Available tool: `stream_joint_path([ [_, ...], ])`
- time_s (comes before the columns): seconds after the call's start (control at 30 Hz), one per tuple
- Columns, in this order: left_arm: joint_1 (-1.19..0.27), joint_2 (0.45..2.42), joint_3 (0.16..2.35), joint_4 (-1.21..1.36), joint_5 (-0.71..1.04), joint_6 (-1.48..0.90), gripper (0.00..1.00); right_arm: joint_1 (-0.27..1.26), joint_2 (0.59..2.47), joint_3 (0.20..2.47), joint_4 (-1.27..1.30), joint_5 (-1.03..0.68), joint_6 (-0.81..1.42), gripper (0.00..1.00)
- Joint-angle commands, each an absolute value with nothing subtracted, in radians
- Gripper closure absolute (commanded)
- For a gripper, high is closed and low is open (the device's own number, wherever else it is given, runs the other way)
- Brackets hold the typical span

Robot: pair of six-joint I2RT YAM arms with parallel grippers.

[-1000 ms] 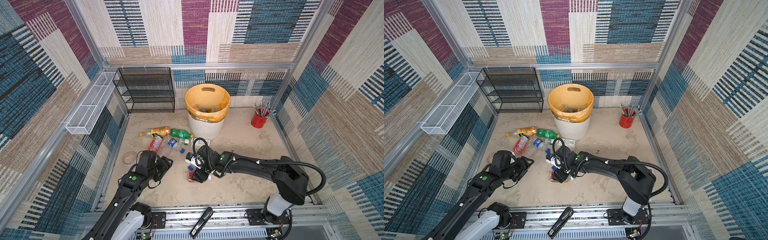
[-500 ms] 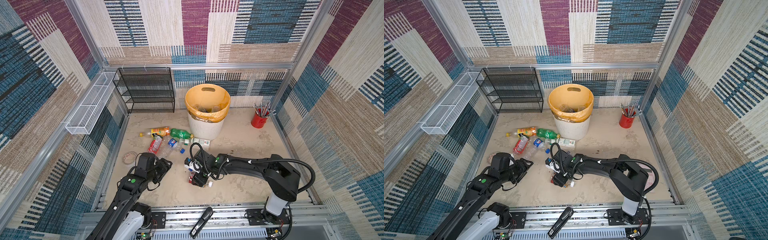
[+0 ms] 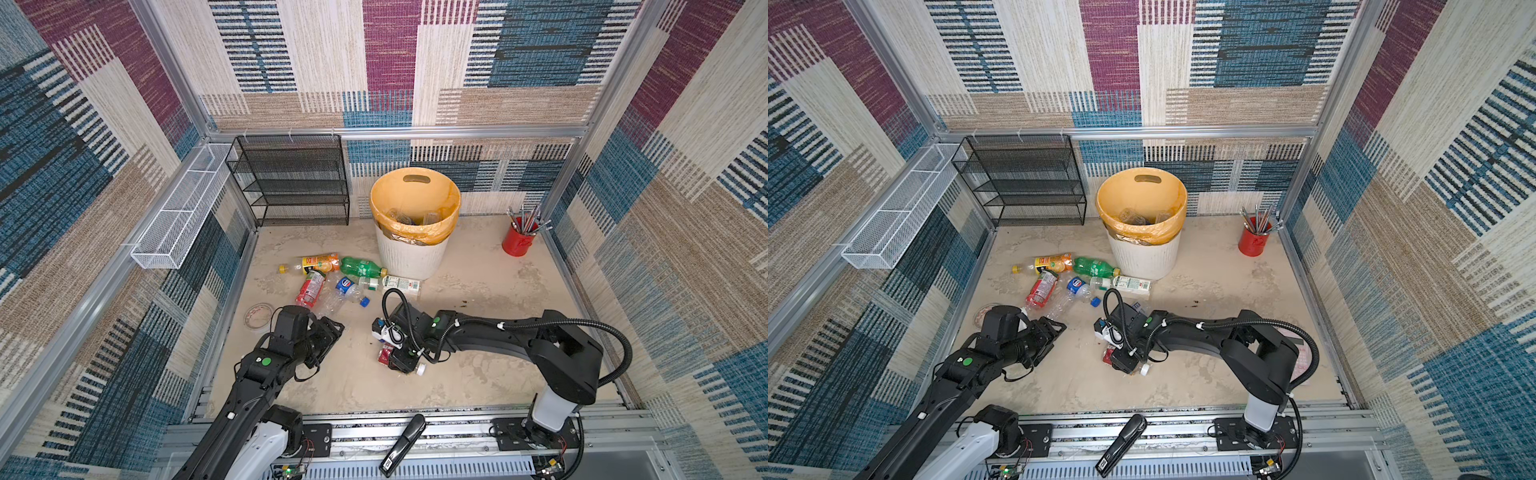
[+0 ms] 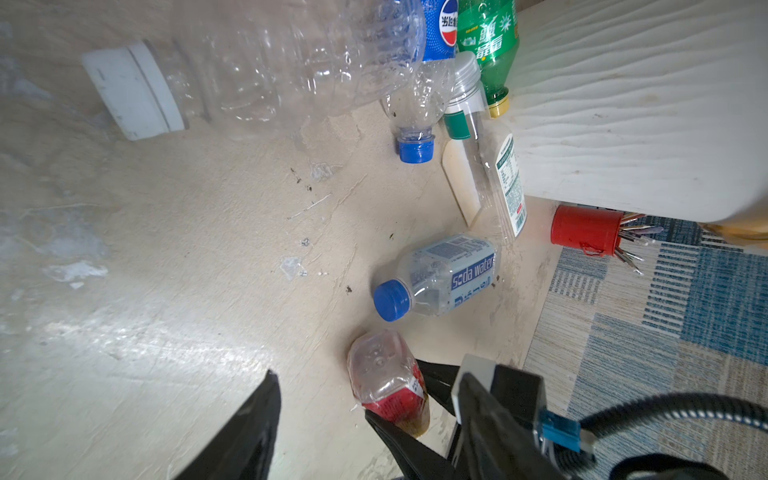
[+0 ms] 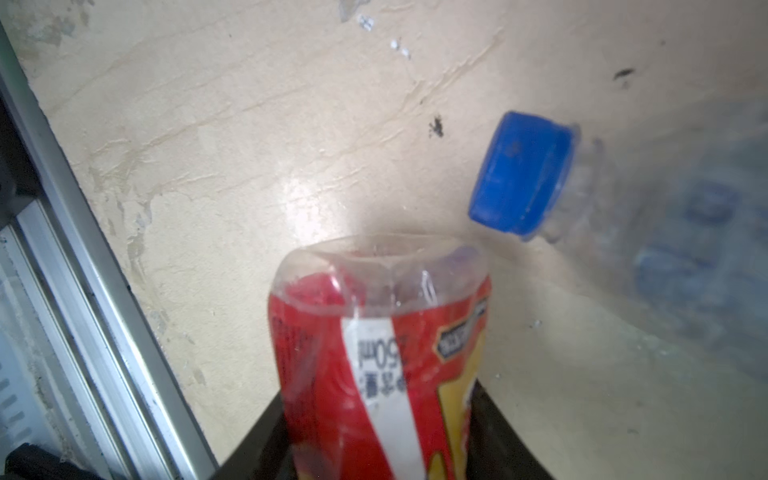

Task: Throw the plastic bottles in the bin
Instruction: 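Lift the red-label bottle with the right gripper over the bin and release it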

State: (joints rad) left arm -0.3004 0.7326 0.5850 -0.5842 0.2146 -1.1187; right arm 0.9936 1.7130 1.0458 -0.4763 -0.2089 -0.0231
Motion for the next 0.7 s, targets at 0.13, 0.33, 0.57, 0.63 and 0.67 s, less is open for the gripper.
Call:
stream_joint_path([
  [0.13, -0.296, 0.739, 0.582, -0.583, 0.219, -1.13, 0.31, 0.956, 1.521, 0.944, -0.352, -0.254, 0.134, 0.49],
  [0.33, -0.293, 0.769, 0.592, -0.566, 0.231, -1.13, 0.31, 0.807, 1.238, 0.72, -0.094, -0.363, 0.368, 0.49],
  [0.57, -0.291, 0.818, 0.616, -0.548, 0.246, -1.121, 0.32, 0.636, 0.914, 0.511, 0.166, -0.404, 0.593, 0.48],
  [0.63, -0.291, 0.834, 0.625, -0.544, 0.251, -1.117, 0.31, 0.6, 0.843, 0.482, 0.207, -0.382, 0.641, 0.48],
  [0.67, -0.291, 0.839, 0.63, -0.542, 0.254, -1.115, 0.31, 0.584, 0.814, 0.471, 0.218, -0.371, 0.66, 0.48],
])
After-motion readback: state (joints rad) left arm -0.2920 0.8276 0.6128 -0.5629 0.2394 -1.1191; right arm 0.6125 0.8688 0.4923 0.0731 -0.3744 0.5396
